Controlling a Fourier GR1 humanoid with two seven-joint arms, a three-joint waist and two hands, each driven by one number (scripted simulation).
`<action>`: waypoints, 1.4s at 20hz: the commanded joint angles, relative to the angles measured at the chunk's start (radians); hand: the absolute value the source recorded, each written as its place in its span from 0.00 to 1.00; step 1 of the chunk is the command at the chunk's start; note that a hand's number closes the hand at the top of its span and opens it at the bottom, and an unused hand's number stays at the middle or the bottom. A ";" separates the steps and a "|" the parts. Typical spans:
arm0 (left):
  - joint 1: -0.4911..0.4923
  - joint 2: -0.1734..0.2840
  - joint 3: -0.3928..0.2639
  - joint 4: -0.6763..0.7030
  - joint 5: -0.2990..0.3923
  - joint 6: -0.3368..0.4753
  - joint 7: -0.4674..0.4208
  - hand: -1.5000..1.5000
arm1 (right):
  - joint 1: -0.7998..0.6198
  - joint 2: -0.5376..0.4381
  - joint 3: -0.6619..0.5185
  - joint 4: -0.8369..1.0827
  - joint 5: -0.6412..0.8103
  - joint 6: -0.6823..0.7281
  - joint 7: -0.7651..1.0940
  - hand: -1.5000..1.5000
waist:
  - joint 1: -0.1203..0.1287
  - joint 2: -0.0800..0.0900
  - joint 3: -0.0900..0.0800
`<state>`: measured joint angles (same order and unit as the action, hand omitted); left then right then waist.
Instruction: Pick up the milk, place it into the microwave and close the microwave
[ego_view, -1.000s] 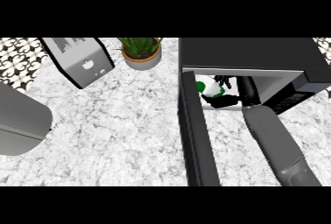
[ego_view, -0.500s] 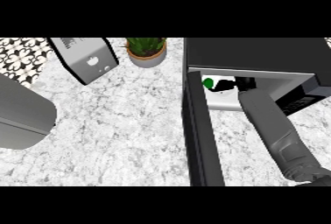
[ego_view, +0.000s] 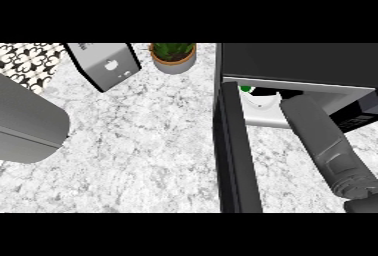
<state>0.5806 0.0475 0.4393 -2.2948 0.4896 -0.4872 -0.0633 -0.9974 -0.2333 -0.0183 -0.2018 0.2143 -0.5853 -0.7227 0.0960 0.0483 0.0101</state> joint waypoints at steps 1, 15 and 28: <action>-0.053 0.005 -0.022 0.035 -0.021 0.009 0.007 0.00 | -0.026 -0.024 0.016 0.042 0.037 -0.067 -0.026 1.00 | 0.011 0.010 -0.006; -0.097 0.021 -0.015 0.077 -0.078 0.007 -0.002 0.00 | -0.055 -0.100 0.052 0.126 0.101 -0.152 0.078 0.00 | 0.031 0.015 -0.003; -0.132 0.035 -0.118 0.103 -0.131 -0.074 0.002 0.00 | -0.060 -0.024 -0.017 0.099 0.028 0.068 -0.037 0.00 | 0.008 0.001 -0.004</action>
<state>0.4638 0.0880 0.3573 -2.2027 0.3772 -0.5413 -0.0577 -1.0558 -0.2694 -0.0089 -0.0931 0.2710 -0.6150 -0.7225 0.1207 0.0597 0.0101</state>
